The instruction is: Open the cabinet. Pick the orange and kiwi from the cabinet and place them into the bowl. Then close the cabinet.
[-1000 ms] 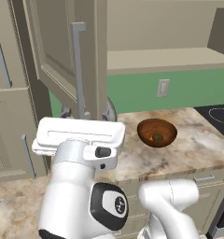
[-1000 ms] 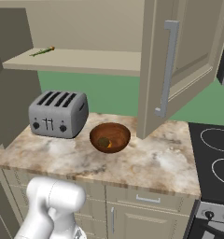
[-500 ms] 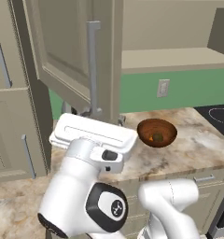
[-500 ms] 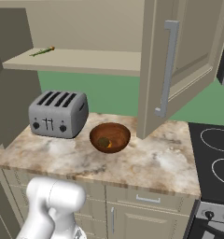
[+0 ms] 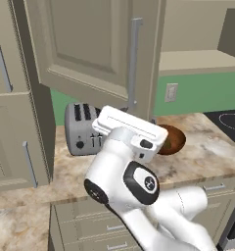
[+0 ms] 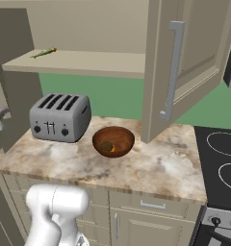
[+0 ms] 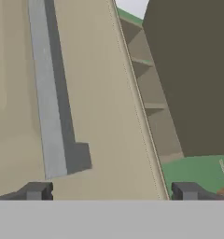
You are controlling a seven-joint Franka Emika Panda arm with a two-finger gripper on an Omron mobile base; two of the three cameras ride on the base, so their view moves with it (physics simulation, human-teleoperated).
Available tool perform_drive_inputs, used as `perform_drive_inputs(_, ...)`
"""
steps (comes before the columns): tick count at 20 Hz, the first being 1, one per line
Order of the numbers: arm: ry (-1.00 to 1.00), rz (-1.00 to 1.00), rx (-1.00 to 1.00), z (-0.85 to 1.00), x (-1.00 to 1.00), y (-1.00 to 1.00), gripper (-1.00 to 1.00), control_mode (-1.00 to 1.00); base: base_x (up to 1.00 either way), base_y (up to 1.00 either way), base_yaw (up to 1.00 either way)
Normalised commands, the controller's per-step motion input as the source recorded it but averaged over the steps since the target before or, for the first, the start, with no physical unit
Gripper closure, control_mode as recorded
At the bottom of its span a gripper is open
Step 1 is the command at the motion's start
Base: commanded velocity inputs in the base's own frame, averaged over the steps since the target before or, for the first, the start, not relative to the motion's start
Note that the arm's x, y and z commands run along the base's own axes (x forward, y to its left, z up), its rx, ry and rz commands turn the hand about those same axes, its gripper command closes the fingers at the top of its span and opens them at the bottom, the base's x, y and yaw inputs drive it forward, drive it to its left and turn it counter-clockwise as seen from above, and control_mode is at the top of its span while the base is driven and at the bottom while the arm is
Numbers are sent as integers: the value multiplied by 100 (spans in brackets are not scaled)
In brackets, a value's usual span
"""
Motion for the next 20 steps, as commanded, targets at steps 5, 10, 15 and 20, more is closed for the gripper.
perform_drive_inputs(5,0,5,14,-23,100,-98,-100,-100,0,0,0)
perform_drive_inputs(10,0,0,11,-11,100,-82,-100,-100,0,0,0)
perform_drive_inputs(15,3,1,3,-27,100,-41,-100,-100,0,0,0)
perform_drive_inputs(20,18,0,9,-2,100,-25,-100,-100,0,0,0)
